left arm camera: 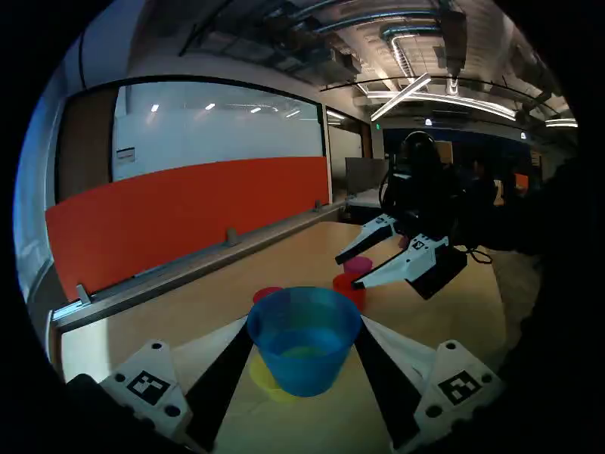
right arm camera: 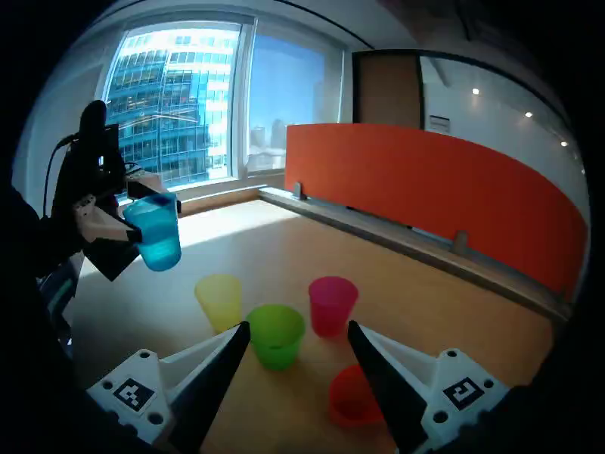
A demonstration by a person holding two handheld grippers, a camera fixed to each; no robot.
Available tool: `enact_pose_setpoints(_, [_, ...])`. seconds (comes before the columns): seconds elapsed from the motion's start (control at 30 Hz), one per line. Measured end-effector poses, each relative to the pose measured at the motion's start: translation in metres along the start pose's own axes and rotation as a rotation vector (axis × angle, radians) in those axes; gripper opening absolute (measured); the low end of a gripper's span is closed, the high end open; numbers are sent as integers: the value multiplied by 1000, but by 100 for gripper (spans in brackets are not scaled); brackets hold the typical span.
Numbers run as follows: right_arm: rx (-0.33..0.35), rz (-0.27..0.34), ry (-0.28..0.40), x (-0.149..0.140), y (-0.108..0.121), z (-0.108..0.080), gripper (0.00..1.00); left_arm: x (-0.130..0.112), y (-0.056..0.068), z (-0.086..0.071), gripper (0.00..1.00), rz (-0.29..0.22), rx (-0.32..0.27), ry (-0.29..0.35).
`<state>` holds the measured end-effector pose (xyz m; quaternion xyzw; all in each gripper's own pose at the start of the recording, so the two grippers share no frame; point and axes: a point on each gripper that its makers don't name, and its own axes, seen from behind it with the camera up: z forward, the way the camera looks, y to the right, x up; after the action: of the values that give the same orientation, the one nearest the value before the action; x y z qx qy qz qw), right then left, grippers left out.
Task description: Pour water
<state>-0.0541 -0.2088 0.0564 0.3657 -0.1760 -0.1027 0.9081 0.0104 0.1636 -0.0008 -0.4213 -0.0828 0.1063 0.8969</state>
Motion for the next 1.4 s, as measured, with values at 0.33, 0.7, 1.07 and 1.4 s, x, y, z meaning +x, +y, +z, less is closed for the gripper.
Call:
enact_pose_setpoints(0.33, [21, -20, -28, -6, -9, 19, 100, 31, -17, -17, 87, -21, 49, 78])
enact_pose_setpoints(0.7, [54, -39, -85, -26, -20, 40, 100, 49, -31, -26, 87, -41, 89, 121])
enact_pose_setpoints(1.07, [72, -37, -125, -40, -25, 55, 100, 47, -39, -31, 87, -48, 110, 127])
enact_pose_setpoints(1.4, [81, -50, -158, -48, -27, 70, 100, 44, -45, -34, 87, -44, 122, 120])
